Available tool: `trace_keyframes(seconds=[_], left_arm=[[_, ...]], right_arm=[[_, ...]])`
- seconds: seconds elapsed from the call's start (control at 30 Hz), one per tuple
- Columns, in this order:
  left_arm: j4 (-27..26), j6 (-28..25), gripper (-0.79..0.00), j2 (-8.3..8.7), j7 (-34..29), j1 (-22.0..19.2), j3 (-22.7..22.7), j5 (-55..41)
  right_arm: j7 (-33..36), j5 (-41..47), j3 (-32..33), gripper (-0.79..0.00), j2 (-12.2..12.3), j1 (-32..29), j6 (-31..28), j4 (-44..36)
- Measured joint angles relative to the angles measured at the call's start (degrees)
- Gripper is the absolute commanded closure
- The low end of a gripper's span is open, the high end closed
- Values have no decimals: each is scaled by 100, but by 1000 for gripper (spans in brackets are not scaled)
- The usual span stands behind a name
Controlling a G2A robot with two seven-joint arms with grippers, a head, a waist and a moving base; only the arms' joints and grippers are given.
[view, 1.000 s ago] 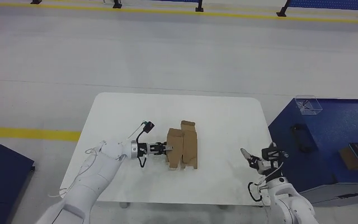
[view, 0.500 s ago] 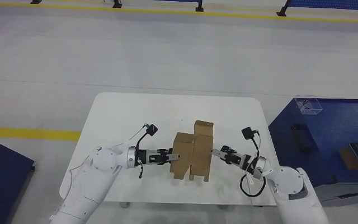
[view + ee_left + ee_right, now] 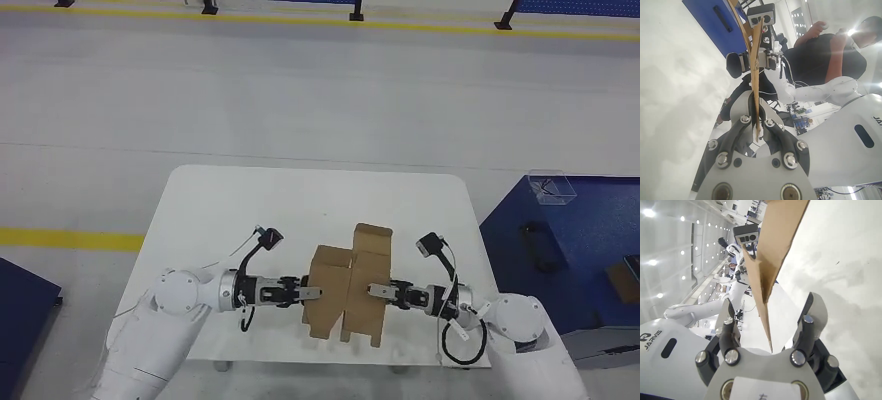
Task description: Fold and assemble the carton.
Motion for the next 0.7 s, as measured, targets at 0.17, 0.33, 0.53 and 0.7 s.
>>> trace_keyframes(seconds=[0.17, 0.33, 0.53, 0.7], left_arm=[[158, 23, -43, -15, -74, -138, 136, -150], [260, 51, -785, -20, -149, -222, 238, -315], [526, 143, -785, 42, -250, -239, 13, -767], [715, 135, -785, 219, -237, -200, -484, -679]], right_arm=[[1, 69, 67, 0, 42, -83, 4, -104], [141, 241, 35, 0, 76, -100, 100, -106], [600, 866, 300, 0, 151, 38, 403, 136], [579, 807, 577, 0, 214, 42, 609, 293]])
